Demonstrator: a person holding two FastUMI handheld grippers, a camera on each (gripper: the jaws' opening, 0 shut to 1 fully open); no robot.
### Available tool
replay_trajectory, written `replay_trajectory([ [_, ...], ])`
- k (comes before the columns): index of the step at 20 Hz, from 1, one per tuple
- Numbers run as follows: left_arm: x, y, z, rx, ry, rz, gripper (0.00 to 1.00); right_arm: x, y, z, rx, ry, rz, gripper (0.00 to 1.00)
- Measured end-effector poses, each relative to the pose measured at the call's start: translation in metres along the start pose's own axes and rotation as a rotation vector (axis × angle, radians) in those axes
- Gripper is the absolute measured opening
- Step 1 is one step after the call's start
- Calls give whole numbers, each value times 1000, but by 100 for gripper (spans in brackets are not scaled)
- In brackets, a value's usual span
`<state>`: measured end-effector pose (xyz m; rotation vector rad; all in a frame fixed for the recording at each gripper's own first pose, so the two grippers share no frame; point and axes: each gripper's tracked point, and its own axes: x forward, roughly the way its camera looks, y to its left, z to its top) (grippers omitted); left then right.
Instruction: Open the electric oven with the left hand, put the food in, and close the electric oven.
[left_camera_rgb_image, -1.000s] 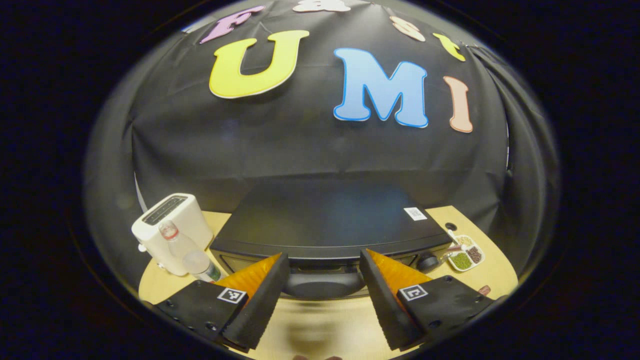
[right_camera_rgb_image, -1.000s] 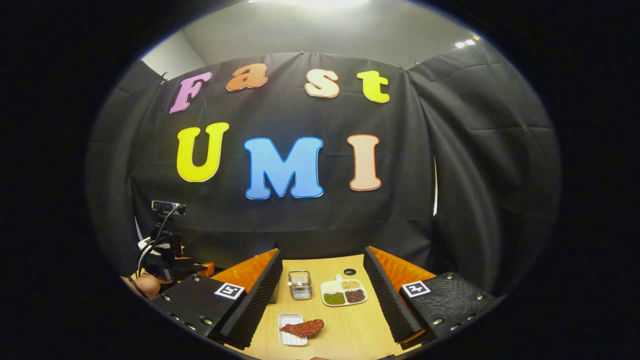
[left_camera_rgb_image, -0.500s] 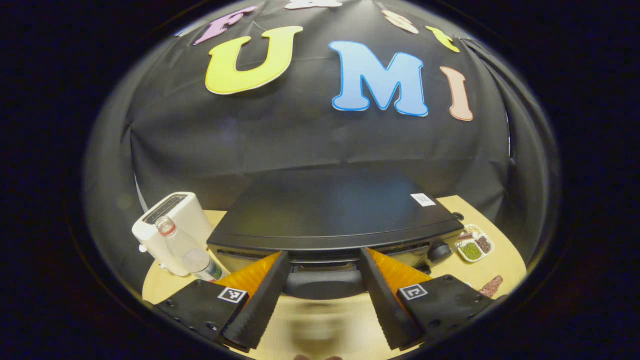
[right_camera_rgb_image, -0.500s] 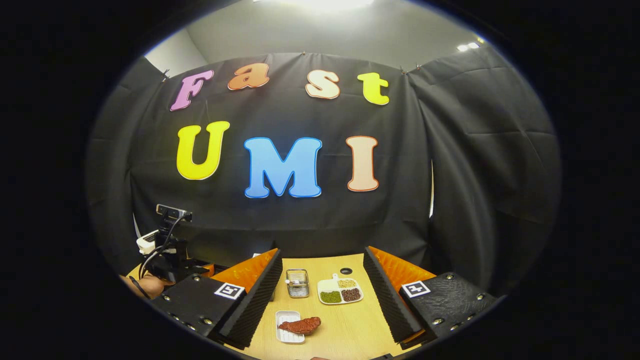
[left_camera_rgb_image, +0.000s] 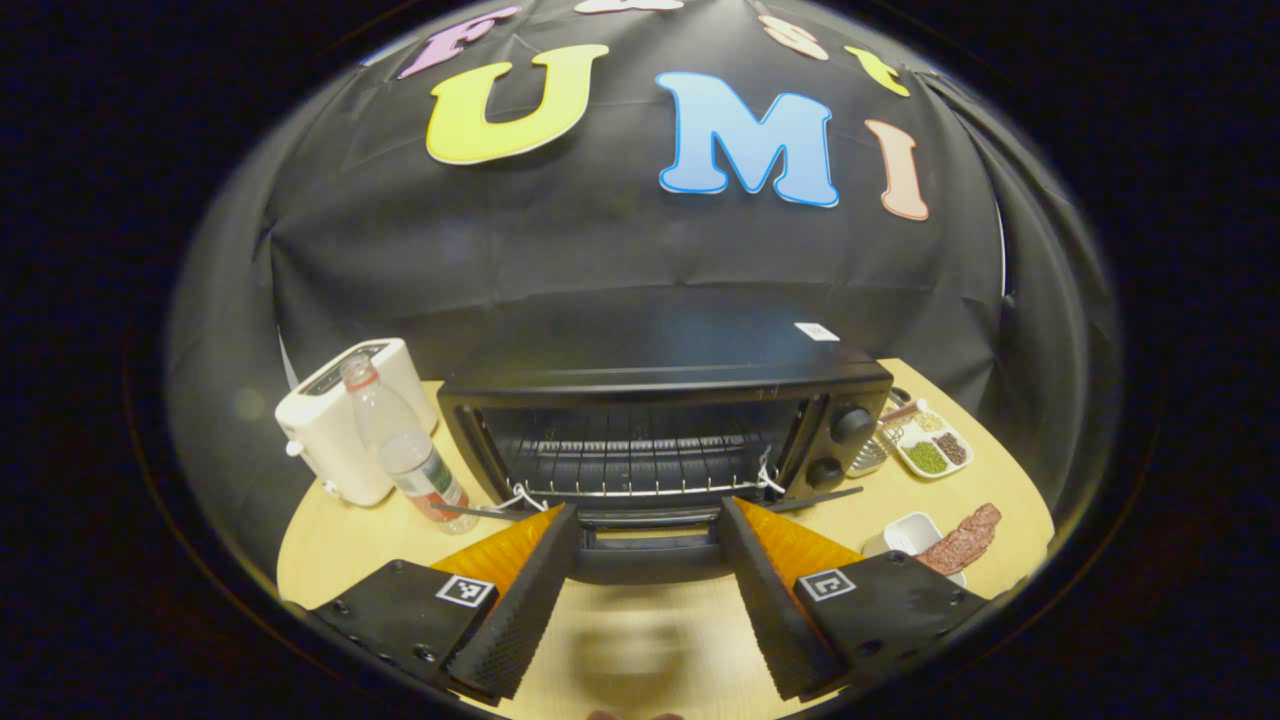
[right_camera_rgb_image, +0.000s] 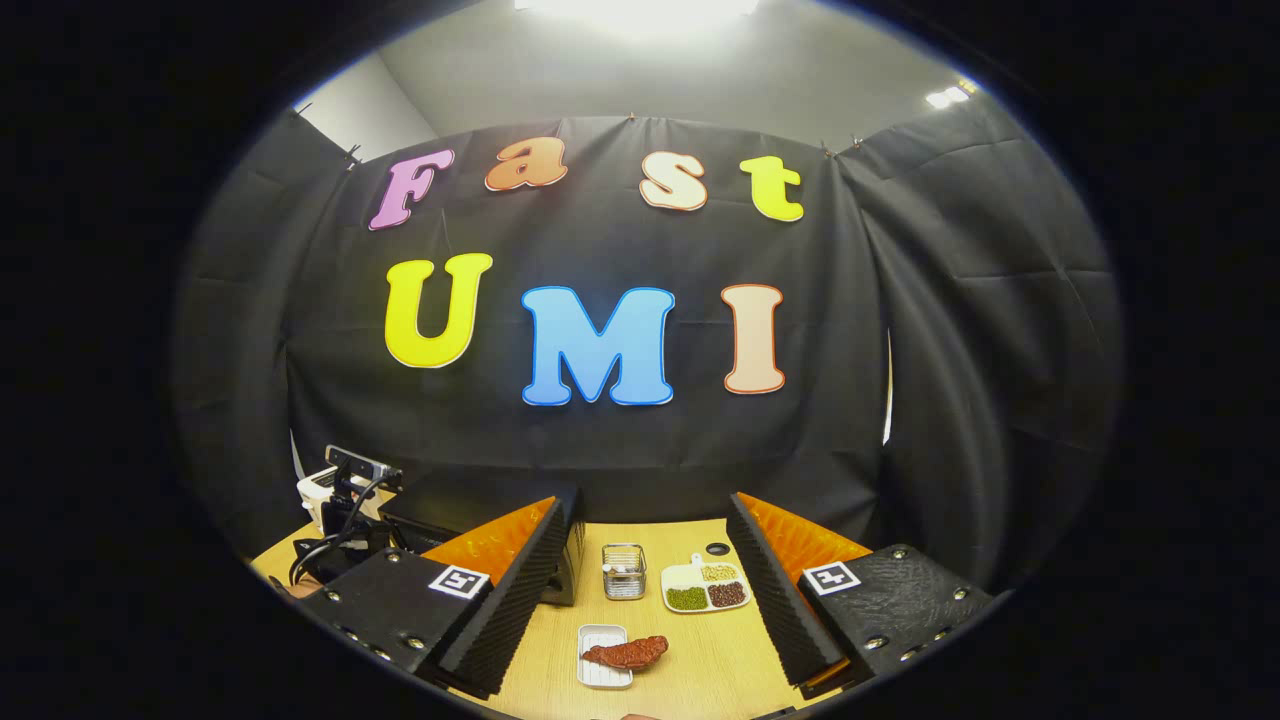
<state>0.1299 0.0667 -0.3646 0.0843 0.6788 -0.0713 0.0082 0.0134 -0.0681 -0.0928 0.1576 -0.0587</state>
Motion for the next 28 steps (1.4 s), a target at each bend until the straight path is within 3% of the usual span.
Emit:
replay_trajectory([
  [5, -8, -2, -35, -19, 54, -3, 99, -9, -4, -6, -8, 14, -5, 98],
  [7, -9, -2, -48, -28, 73, -4, 95, -13, -6, -6, -11, 16, -10, 98],
  [14, -11, -7, -81, -69, 113, -18, 95, -22, -10, -5, -40, 15, -9, 98],
  [19, -27, -3, -48, -95, 51, -6, 95, -20, -16, -8, -21, 22, 0, 99],
  [20, -34, -3, -34, -111, 22, -6, 99, -18, -18, -10, -12, 27, 0, 98],
  [21, -42, -4, -18, -122, -14, -5, 91, -17, -22, -13, 2, 35, 1, 98],
  [22, -52, -4, -1, -128, -52, -5, 99, -15, -25, -16, 26, 42, 8, 98],
  [23, -64, -3, 16, -131, -87, -4, 99, -12, -27, -21, 52, 52, 15, 98],
  [25, -87, -6, 48, -148, -151, -11, 91, -4, -33, -33, 100, 85, 28, 98],
  [26, -102, -9, 65, -157, -187, -16, 99, 1, -34, -41, 126, 107, 39, 98],
  [28, -134, -13, 102, -156, -270, -20, 91, 10, -37, -58, 174, 155, 69, 98],
])
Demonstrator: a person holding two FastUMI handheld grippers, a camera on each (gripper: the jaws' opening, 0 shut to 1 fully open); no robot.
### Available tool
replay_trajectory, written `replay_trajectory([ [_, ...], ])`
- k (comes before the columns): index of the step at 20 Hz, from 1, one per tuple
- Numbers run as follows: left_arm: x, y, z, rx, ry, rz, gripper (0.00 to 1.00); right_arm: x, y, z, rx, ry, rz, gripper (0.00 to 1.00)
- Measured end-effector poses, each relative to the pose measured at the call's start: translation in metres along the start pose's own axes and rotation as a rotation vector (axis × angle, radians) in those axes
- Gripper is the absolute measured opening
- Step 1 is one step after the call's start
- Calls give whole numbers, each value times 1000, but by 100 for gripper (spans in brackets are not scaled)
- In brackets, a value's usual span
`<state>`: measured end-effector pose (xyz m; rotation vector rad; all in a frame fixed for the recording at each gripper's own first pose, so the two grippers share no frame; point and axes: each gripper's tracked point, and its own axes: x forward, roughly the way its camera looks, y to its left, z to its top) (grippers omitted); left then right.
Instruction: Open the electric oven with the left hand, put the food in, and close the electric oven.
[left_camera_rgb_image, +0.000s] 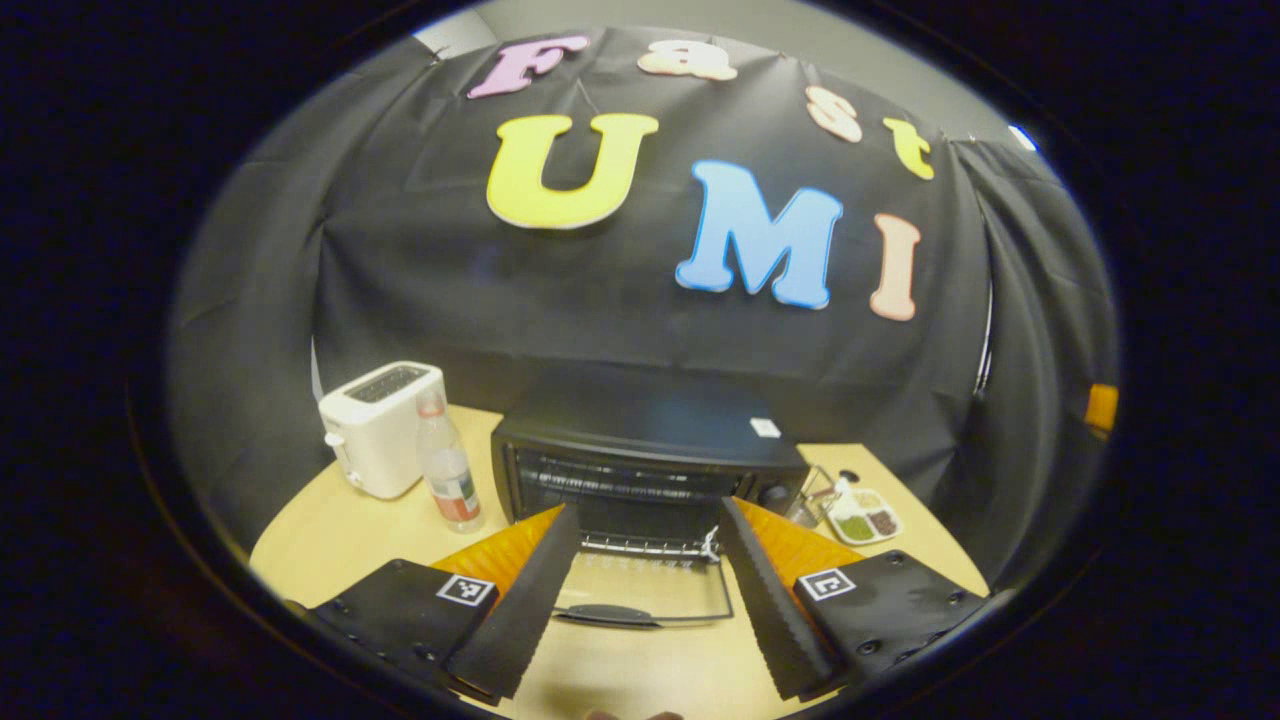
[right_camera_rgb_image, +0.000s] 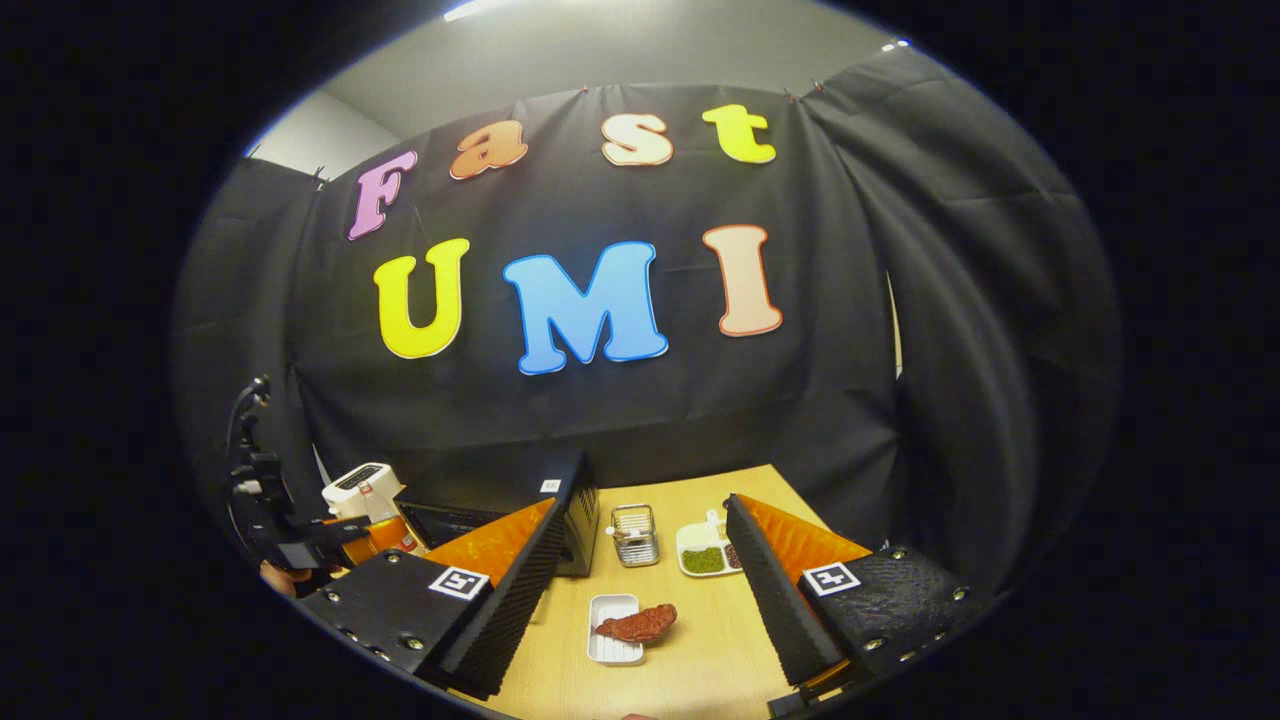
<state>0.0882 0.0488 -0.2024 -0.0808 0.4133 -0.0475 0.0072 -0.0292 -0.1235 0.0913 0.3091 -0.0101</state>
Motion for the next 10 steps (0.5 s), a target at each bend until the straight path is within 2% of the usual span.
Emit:
replay_trajectory([
  [1, -12, -6, 19, 6, -42, -4, 91, 6, -8, -10, 17, 26, 5, 99],
  [2, -23, -13, 39, 11, -81, -8, 99, 12, -12, -19, 42, 53, 18, 94],
  [3, -35, -18, 56, 14, -116, -7, 94, 18, -15, -30, 74, 82, 33, 99],
  [4, -45, -21, 71, 7, -144, -2, 99, 24, -18, -40, 105, 105, 56, 99],
  [7, -76, -33, 120, -23, -239, -2, 98, 41, -28, -77, 217, 187, 117, 99],
  [10, -103, -36, 156, -15, -305, 14, 96, 59, -44, -115, 256, 274, 126, 96],
])
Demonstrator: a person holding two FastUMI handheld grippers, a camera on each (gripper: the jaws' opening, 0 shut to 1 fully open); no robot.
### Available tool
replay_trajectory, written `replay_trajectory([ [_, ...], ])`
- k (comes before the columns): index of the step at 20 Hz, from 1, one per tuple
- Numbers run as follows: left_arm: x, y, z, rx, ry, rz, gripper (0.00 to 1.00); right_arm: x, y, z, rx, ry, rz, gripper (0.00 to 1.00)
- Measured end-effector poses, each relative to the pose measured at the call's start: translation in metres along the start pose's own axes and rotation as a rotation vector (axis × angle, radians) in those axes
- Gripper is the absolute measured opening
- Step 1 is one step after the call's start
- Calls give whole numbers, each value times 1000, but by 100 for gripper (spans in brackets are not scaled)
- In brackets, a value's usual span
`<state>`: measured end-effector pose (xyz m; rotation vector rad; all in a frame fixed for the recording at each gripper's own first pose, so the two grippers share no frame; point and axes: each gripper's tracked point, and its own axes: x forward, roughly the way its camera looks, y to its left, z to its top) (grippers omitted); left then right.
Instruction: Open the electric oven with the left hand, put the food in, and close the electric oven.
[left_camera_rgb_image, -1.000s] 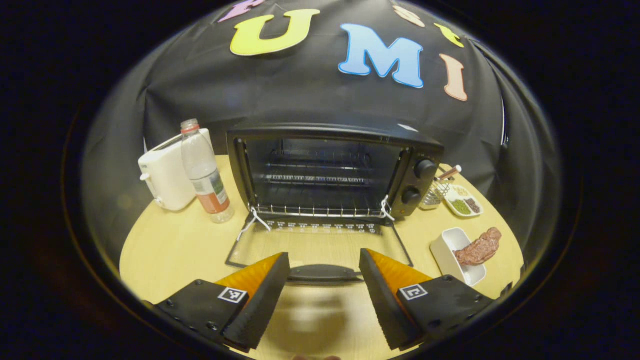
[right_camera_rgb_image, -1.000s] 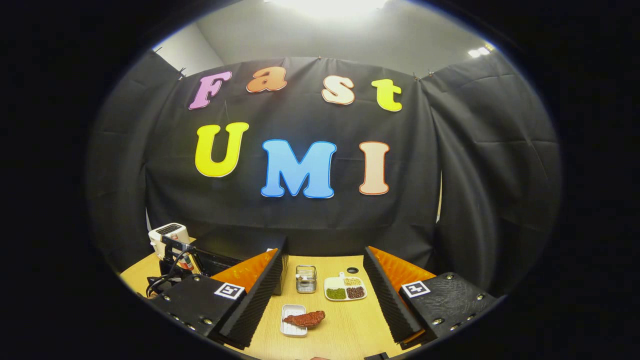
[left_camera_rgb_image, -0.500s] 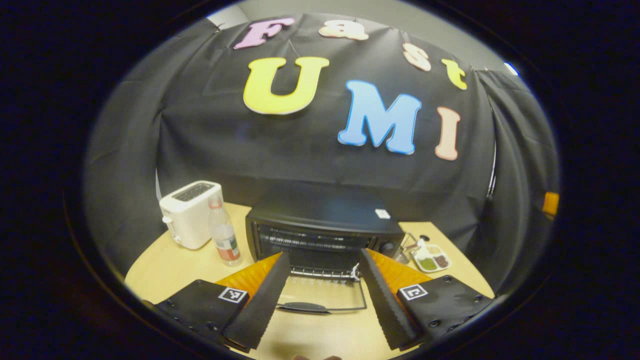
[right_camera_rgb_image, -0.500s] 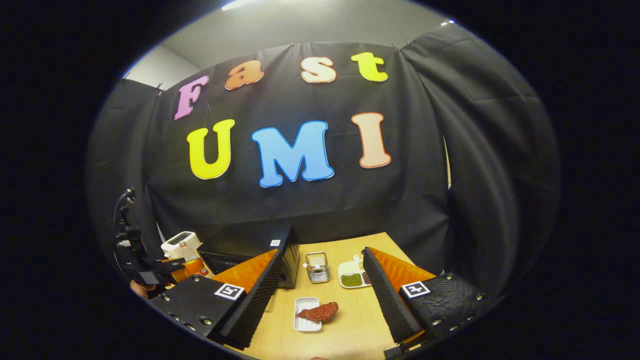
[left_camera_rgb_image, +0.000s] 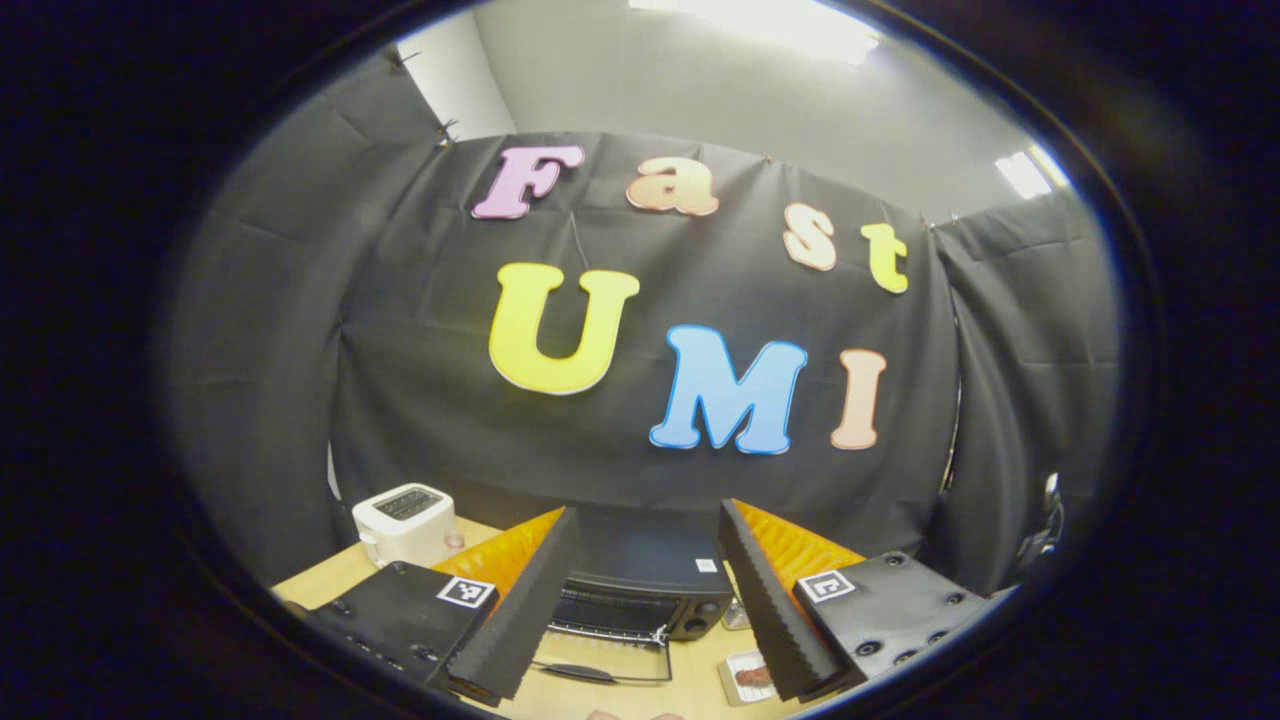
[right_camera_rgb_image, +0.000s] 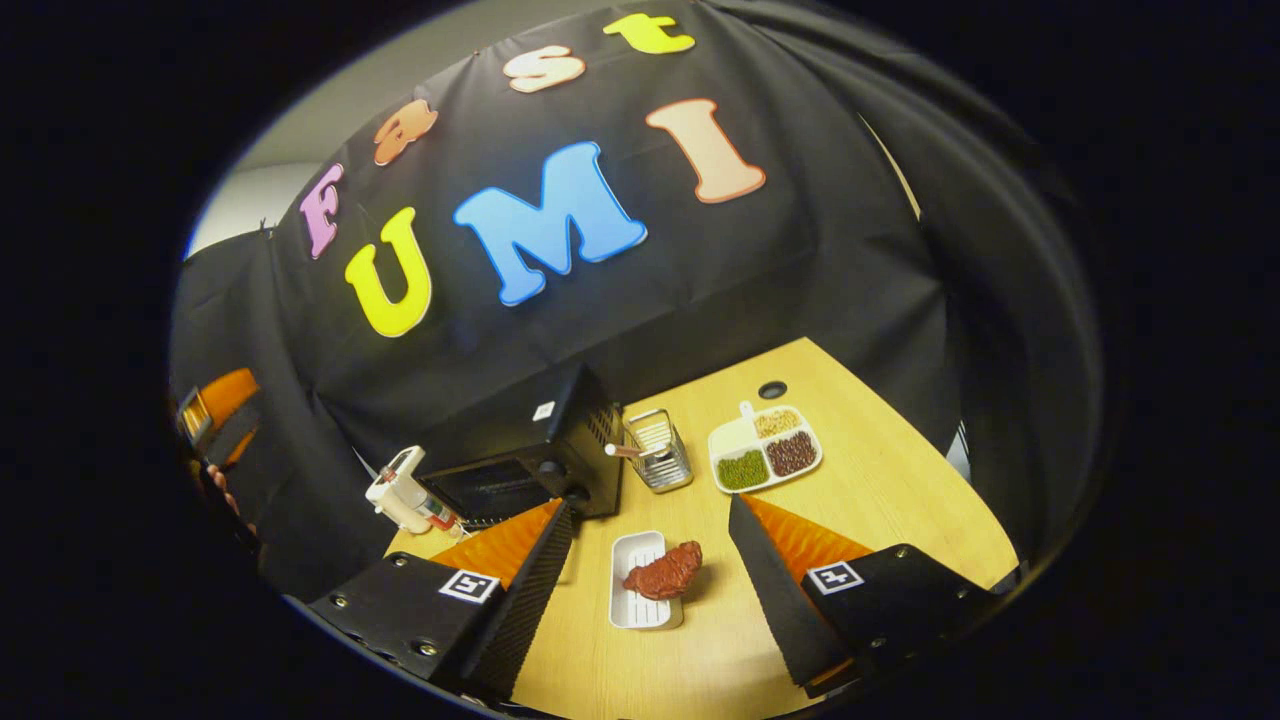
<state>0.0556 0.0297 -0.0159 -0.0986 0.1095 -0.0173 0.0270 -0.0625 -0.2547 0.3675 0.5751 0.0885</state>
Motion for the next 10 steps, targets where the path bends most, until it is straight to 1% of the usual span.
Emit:
replay_trajectory([
  [1, -10, -1, 8, 14, -19, 9, 94, 8, -5, -9, 17, 27, 7, 96],
  [2, -15, -2, 12, 23, -24, 16, 98, 17, -10, -19, 37, 55, 15, 96],
  [3, -20, -4, 14, 32, -25, 23, 94, 26, -16, -31, 60, 85, 20, 96],
  [4, -21, -6, 11, 36, -22, 26, 98, 34, -19, -41, 86, 110, 31, 96],
  [6, -24, -6, 4, 29, 2, 38, 98, 48, -24, -58, 146, 150, 57, 96],
  [10, -33, 2, 3, 21, 26, 93, 98, 87, -35, -97, 237, 244, 87, 96],
])
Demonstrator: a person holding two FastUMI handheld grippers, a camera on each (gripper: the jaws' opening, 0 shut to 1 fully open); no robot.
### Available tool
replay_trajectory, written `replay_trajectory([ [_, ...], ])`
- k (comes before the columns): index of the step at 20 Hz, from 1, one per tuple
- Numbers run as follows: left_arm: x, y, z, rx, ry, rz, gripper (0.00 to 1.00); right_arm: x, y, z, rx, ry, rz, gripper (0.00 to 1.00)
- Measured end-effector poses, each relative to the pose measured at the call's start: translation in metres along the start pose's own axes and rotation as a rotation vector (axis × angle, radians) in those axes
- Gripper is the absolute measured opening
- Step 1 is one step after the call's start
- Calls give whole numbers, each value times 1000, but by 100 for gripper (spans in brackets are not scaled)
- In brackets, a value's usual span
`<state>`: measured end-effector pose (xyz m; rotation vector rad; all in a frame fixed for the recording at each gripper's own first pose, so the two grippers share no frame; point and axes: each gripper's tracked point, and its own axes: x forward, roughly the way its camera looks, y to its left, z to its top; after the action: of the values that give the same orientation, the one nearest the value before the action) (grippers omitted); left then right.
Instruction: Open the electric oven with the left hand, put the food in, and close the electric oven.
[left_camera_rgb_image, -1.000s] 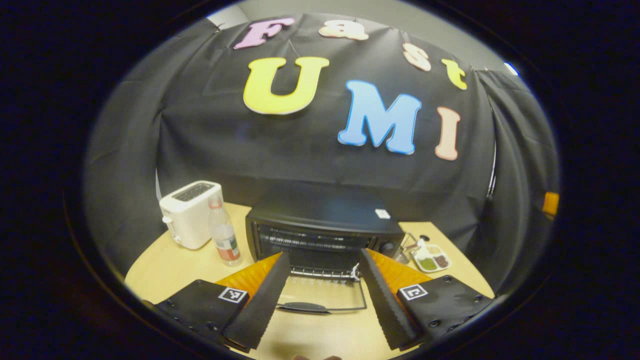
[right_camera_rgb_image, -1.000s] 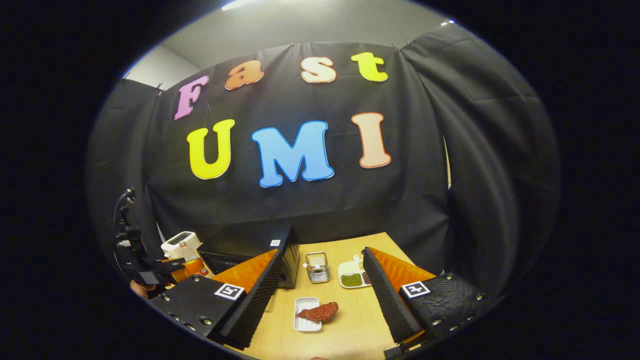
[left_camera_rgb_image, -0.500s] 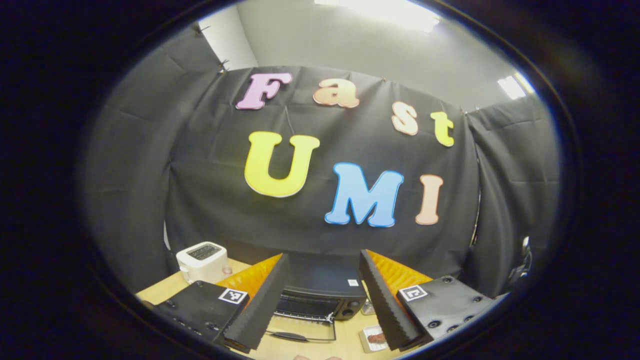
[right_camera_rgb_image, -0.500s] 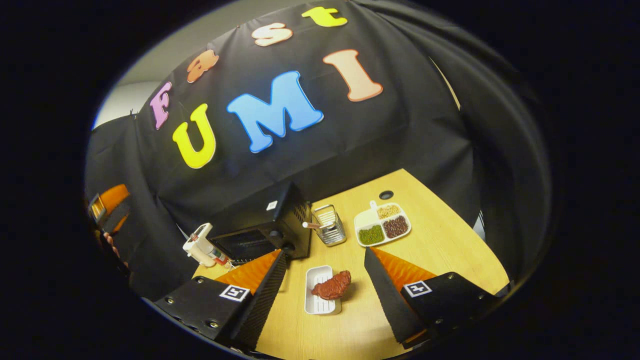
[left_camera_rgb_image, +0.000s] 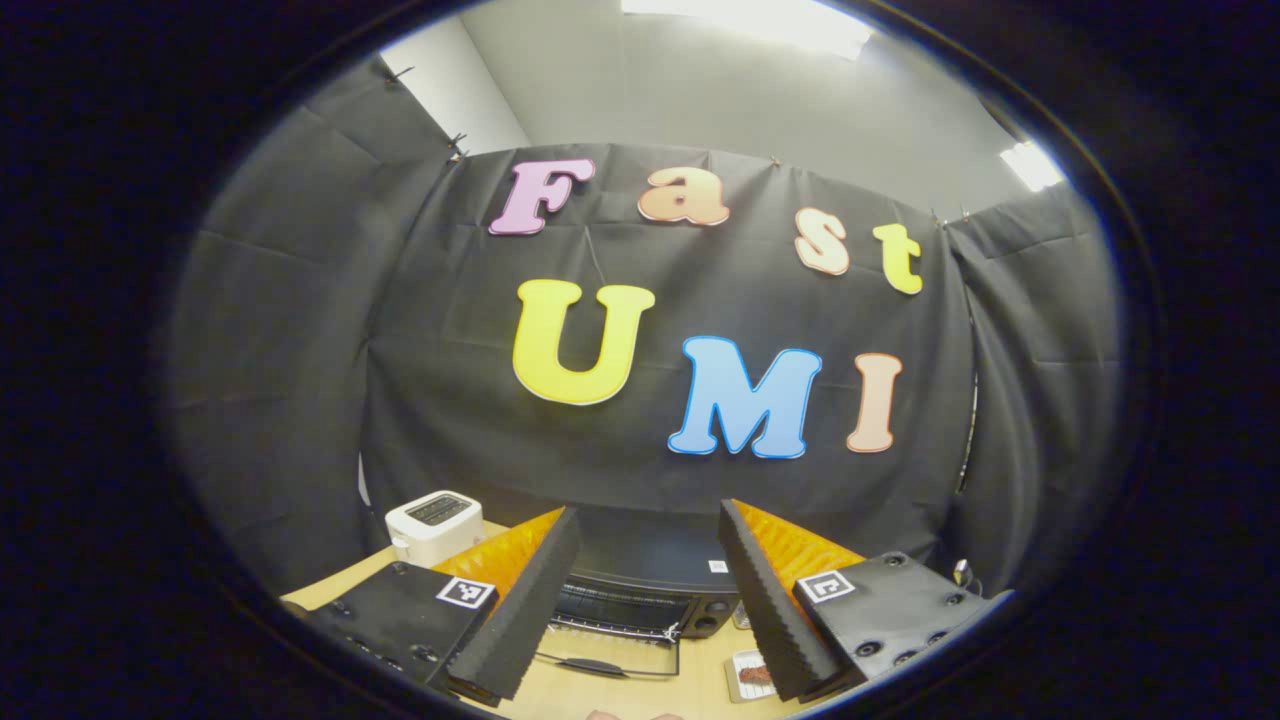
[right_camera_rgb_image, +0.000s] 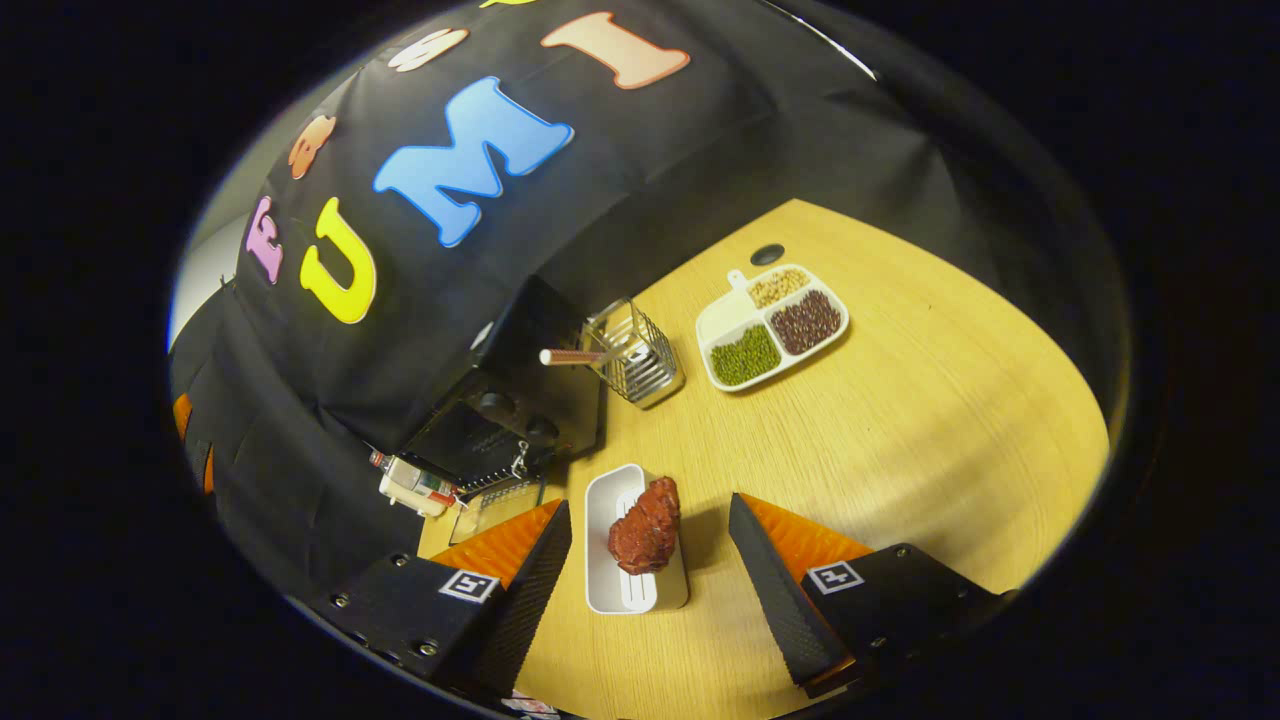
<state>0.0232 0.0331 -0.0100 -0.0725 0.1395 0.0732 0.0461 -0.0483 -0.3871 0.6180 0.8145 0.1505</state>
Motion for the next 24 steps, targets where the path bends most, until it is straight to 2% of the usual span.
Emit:
replay_trajectory([
  [1, -2, 2, 1, 6, 4, 14, 94, 12, -5, -5, 17, 23, 0, 96],
  [2, -5, 4, -1, 13, 12, 27, 98, 20, -7, -9, 44, 42, 11, 96],
  [4, -11, 4, -6, 26, 24, 49, 98, 32, -9, -16, 102, 68, 32, 95],
  [5, -13, 5, -10, 30, 32, 60, 94, 36, -9, -17, 124, 68, 43, 94],
  [6, -15, 6, -13, 32, 38, 69, 94, 40, -6, -17, 139, 74, 65, 79],
  [8, -19, 8, -17, 35, 50, 88, 99, 48, -1, -20, 130, 69, 87, 79],
  [9, -20, 10, -19, 38, 55, 98, 94, 47, -2, -14, 116, 65, 85, 62],
  [10, -23, 11, -19, 39, 56, 106, 99, 48, 4, -17, 115, 82, 115, 44],
  [13, -24, 11, -17, 35, 53, 123, 99, 53, 8, -18, 101, 97, 149, 44],
  [14, -26, 11, -16, 34, 51, 128, 99, 73, 10, -26, 127, 116, 143, 18],
  [16, -27, 7, -14, 38, 42, 125, 99, 55, 13, -13, 182, 121, 153, 17],
  [17, -28, 5, -14, 43, 40, 116, 99, 53, 13, -13, 201, 126, 150, 10],
  [21, -11, 7, -28, 70, 54, 72, 99, 39, 21, 3, 254, 86, 166, 10],
  [24, 6, 8, -36, 67, 59, 11, 90, 12, 43, 23, 309, 24, 204, 10],
])
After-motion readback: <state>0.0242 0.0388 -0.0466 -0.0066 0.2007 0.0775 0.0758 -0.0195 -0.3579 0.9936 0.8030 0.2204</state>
